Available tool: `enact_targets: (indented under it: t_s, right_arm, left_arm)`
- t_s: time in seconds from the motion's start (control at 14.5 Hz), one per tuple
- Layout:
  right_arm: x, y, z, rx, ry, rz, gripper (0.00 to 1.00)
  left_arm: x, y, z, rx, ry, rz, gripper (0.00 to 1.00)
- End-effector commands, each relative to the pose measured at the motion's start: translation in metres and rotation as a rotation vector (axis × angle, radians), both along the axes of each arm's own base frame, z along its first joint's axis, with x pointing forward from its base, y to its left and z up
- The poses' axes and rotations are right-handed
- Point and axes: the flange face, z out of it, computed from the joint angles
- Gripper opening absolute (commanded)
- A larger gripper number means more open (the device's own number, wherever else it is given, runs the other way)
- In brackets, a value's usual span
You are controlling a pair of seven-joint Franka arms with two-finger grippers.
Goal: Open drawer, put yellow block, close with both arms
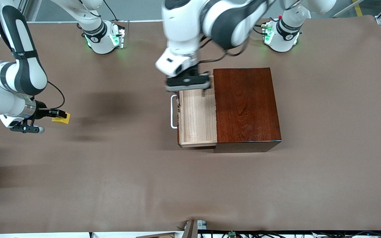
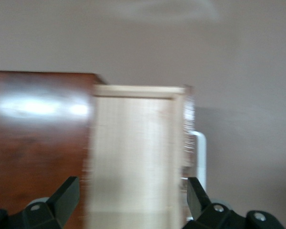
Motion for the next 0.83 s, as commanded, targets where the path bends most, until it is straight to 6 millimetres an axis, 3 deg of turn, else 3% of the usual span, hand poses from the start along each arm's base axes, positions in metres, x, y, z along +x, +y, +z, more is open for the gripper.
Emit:
enact_targets:
  t_s: [0.0,0.14,0.48,0.76]
  right_arm:
    - [0.006,0.025,0.031,0.007,0.005,-0.032,0.00]
    - [0.004,0.052,0.046,-0.014,0.007,-0.080,0.00]
    - [0.008,0.173,0.090,-0.075,0.012,-0.273,0.00]
    - [0.004,0.260,0.118,-0.100,-0.027,-0.401,0.00]
  left_arm:
    - [0.001,0.051,0.038,0.047,0.029,0.033,1.00]
    - [0.006,0.081,0.054,0.083,0.065,0.041,1.00]
    - [0.026,0.155,0.087,0.114,0.109,0.093,1.00]
    - [0.041,0.223,0.099,0.096,0.153,0.071,1.00]
